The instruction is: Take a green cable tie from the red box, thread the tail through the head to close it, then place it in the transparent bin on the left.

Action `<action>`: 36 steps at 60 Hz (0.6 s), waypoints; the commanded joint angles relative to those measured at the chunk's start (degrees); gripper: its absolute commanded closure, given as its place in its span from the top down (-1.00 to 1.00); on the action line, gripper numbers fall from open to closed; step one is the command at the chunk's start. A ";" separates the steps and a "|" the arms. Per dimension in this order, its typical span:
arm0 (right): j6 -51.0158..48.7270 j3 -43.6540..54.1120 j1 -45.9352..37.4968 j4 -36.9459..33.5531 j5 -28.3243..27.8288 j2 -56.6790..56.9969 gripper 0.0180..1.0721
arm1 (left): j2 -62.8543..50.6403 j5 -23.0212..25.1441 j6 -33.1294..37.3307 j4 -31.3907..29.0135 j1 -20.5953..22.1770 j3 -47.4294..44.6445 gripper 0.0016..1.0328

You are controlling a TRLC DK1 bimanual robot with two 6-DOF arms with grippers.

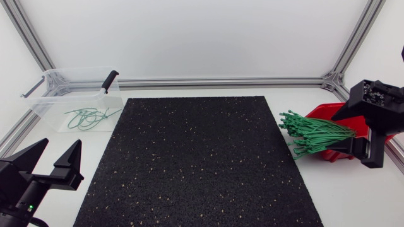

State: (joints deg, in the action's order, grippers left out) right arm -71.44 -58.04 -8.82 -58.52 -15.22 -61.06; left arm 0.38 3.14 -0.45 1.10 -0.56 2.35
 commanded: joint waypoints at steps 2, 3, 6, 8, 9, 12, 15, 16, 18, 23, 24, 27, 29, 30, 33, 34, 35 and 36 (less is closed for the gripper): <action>-10.47 1.88 -0.85 -2.47 0.90 -0.03 0.79 | -0.03 0.38 -1.49 -0.66 0.56 -2.35 0.92; -11.18 2.41 -0.85 -2.39 1.42 0.15 0.78 | -0.03 0.38 -1.40 -0.66 0.56 -2.35 0.92; -13.38 3.64 -0.76 -2.30 2.22 0.59 0.78 | -0.12 0.38 -1.40 -0.66 0.65 -2.44 0.92; -15.13 4.43 -0.85 -2.03 2.48 0.76 0.73 | -0.12 0.38 -1.49 -0.66 0.65 -2.44 0.92; -16.10 4.87 -0.85 -2.03 2.57 0.76 0.71 | -0.12 0.38 -1.40 -0.66 0.65 -2.44 0.92; -18.38 6.01 -1.02 -1.77 3.36 0.76 0.69 | -0.21 0.38 -1.49 -0.66 0.65 -2.35 0.92; -19.88 6.80 -1.11 -1.07 4.32 0.32 0.64 | -0.29 0.38 -1.49 -0.66 0.65 -2.35 0.92; -20.32 6.98 -1.20 -1.07 4.68 0.15 0.64 | -0.29 0.38 -1.40 -0.66 0.65 -2.35 0.92; -21.29 7.15 -1.55 -1.07 4.94 -0.38 0.64 | -0.29 0.38 -1.49 -0.66 0.65 -2.35 0.92; -24.19 8.12 -3.05 0.34 5.38 -2.05 0.61 | -0.29 0.38 -1.40 -0.66 0.65 -2.35 0.92; -24.63 8.38 -3.40 1.04 5.38 -2.31 0.61 | -0.38 0.38 -1.49 -0.66 0.65 -2.35 0.92; -25.68 8.82 -4.01 2.71 5.38 -3.10 0.51 | -0.38 0.38 -1.49 -0.75 0.65 -2.35 0.92; -26.73 8.91 -4.54 2.98 5.38 -3.89 0.47 | -0.38 0.38 -1.49 -0.75 0.65 -2.35 0.92; -27.00 9.00 -4.72 3.15 5.47 -4.25 0.47 | -0.38 0.38 -1.49 -0.75 0.65 -2.35 0.92; -27.44 9.09 -5.33 3.77 5.38 -5.21 0.45 | -0.47 0.38 -1.49 -0.75 0.65 -2.35 0.92; -27.79 9.26 -5.42 3.85 5.47 -5.48 0.43 | -0.47 0.38 -1.49 -0.75 0.65 -2.35 0.92; -28.14 9.35 -5.59 3.94 5.47 -5.74 0.42 | -0.47 0.38 -1.49 -0.75 0.65 -2.35 0.92; -28.40 9.53 -5.68 4.29 5.56 -6.09 0.39 | -0.47 0.38 -1.49 -0.75 0.65 -2.35 0.92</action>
State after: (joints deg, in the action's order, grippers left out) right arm -96.55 -50.30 -13.61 -54.94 -10.11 -65.34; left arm 0.34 3.14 -0.47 1.10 -0.23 2.35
